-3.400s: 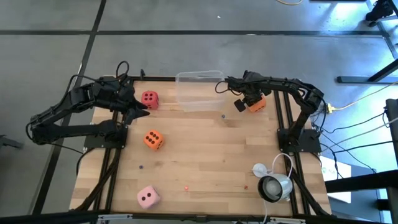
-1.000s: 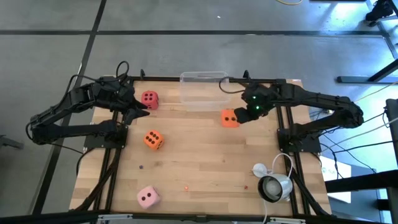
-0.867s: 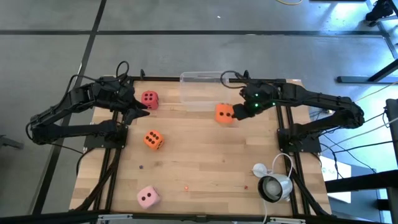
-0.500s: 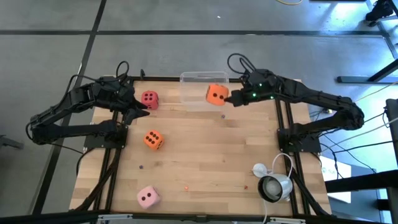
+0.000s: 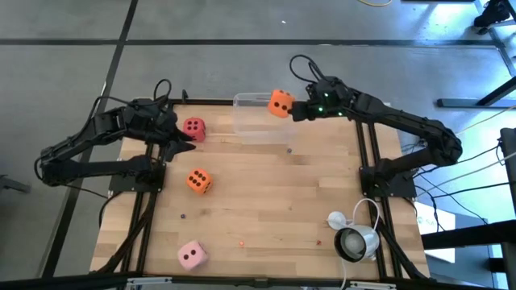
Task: Pick & Place Dice
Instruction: Put the large orange dice into the transparent bin
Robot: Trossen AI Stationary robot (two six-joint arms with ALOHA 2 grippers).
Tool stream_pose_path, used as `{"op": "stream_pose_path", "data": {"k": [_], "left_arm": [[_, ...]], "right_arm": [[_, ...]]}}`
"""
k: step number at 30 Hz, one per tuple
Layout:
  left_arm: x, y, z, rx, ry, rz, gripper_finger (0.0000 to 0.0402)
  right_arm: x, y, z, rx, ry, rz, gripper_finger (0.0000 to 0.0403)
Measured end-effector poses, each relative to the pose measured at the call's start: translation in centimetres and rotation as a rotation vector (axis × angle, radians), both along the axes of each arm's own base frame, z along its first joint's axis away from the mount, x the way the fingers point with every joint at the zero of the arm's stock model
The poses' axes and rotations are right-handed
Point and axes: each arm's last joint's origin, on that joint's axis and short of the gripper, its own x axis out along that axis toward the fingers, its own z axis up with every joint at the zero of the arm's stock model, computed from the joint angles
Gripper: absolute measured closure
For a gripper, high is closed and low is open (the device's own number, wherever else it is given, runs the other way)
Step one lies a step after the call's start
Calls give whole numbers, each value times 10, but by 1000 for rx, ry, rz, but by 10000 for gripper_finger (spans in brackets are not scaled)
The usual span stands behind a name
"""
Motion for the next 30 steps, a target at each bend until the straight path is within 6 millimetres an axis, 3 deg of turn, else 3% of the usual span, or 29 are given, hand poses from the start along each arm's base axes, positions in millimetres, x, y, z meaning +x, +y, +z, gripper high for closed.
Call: {"op": "stream_pose_path", "data": {"k": [10, 30], "left_arm": [[1, 1, -1, 12, 8, -5, 192], [1, 1, -1, -3, 6, 4, 192]], "right_arm": [[18, -25, -30, -26, 132, -11, 403], [61, -49, -9, -27, 502, 162, 403]]}}
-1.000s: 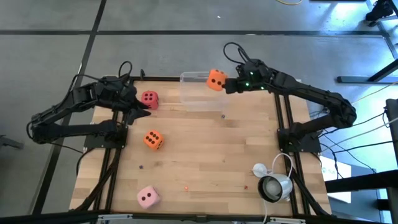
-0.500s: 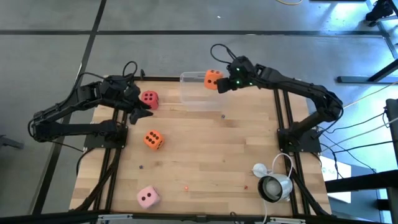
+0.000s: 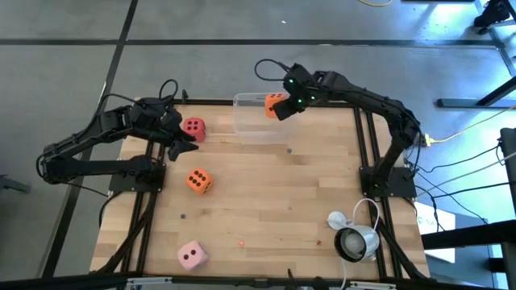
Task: Pick & Place Dice
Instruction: Put the large orange dice into the transparent bin
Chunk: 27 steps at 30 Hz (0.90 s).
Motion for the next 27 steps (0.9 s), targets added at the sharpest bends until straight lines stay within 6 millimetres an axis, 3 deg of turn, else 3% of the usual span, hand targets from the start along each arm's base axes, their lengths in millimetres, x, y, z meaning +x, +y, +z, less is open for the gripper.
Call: {"op": "stream_pose_path", "data": {"k": [9, 27], "left_arm": [[0, 0, 0, -2, 0, 0, 192], [0, 0, 0, -1, 0, 0, 192]], "right_arm": [[12, -2, -21, 52, 138, 56, 403], [15, 2, -22, 47, 141, 90, 403]]}}
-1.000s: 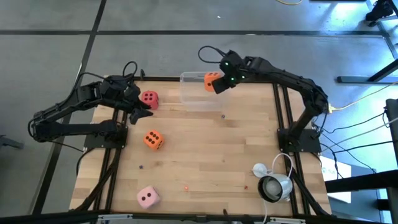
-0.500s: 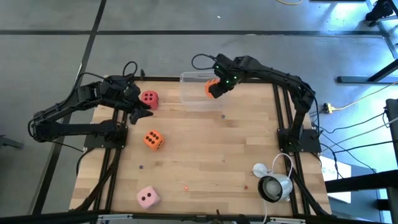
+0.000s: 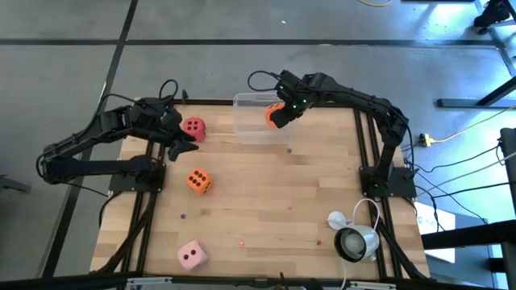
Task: Pick & Place Dice
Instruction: Put the large orange dice into the transparent bin, then put the small blue dice into the transparent bin
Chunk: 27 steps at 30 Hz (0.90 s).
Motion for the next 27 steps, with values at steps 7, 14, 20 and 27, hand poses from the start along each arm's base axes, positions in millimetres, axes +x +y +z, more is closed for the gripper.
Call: {"op": "stream_pose_path", "data": {"k": [7, 14, 20, 27], "left_arm": [[0, 0, 0, 0, 0, 0, 192], [0, 0, 0, 0, 0, 0, 192], [0, 0, 0, 1, 0, 0, 192], [0, 0, 0, 2, 0, -2, 192]], "right_arm": [[0, 1, 0, 2, -1, 4, 403], [2, 3, 0, 4, -7, 10, 393], [3, 4, 0, -60, 16, 12, 314], [5, 3, 1, -77, 0, 20, 194]]}}
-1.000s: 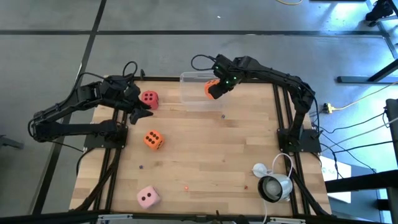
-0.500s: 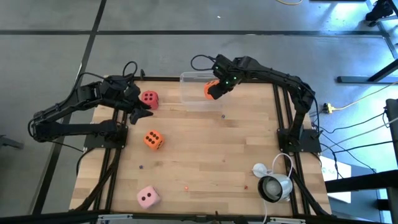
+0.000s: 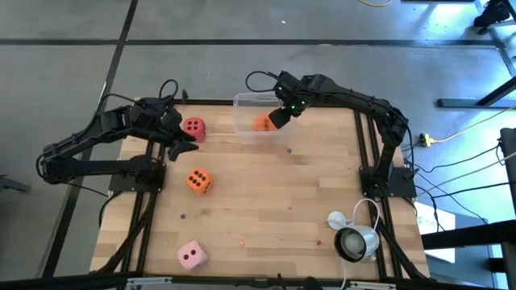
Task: Pick & Place Dice
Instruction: Put the small blue dice into the transparent bin
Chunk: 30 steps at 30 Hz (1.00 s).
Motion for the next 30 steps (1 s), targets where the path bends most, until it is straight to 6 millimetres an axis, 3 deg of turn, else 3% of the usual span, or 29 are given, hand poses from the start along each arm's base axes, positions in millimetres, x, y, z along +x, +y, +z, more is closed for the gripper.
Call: {"op": "stream_pose_path", "data": {"k": [8, 19, 24, 30], "left_arm": [[0, 0, 0, 0, 0, 0, 192], [0, 0, 0, 4, 1, -3, 192], [0, 0, 0, 6, 2, -4, 192], [-6, -3, -2, 8, 25, -12, 192]], "right_arm": [[0, 0, 0, 0, 0, 0, 124], [-1, 0, 3, -6, -14, -51, 117], [-10, 20, 24, -108, -2, -21, 127], [-38, 58, 51, -217, 107, -61, 144]]}}
